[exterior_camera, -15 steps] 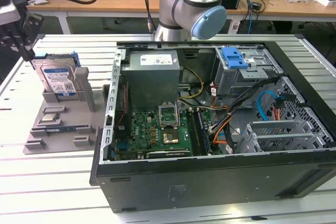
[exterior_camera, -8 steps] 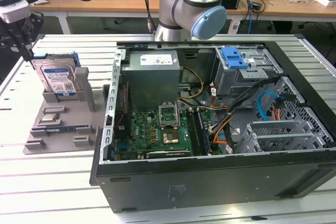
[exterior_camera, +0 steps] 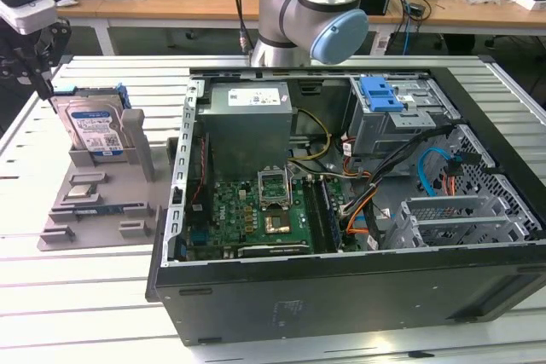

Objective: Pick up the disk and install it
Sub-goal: 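Pick up the disk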

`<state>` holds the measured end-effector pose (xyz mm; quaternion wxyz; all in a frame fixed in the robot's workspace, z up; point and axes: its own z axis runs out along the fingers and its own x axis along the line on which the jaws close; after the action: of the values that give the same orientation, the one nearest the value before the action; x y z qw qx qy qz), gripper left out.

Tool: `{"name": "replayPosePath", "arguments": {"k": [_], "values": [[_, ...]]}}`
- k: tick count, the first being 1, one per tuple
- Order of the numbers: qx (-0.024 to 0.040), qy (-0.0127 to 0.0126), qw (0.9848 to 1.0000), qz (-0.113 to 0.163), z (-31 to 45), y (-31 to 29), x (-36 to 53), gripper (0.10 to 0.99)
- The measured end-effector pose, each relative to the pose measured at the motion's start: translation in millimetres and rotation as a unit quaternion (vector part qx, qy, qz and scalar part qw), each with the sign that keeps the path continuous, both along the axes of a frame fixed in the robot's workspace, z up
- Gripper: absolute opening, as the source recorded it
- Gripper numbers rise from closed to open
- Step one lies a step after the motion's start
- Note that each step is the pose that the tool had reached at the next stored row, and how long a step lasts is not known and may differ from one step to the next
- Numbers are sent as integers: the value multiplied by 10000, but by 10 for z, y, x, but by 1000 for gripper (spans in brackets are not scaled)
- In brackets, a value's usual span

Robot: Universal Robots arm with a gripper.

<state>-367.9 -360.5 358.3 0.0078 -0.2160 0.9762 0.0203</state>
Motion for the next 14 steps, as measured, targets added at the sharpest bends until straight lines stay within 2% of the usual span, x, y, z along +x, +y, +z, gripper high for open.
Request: {"name": "replayPosePath", "arguments": {"k": [7, 10, 14], "values": [[0, 0, 9989, 462, 0, 0, 0, 106], [0, 0, 9977, 672, 0, 0, 0, 106], [0, 0, 9953, 964, 0, 0, 0, 106]]}}
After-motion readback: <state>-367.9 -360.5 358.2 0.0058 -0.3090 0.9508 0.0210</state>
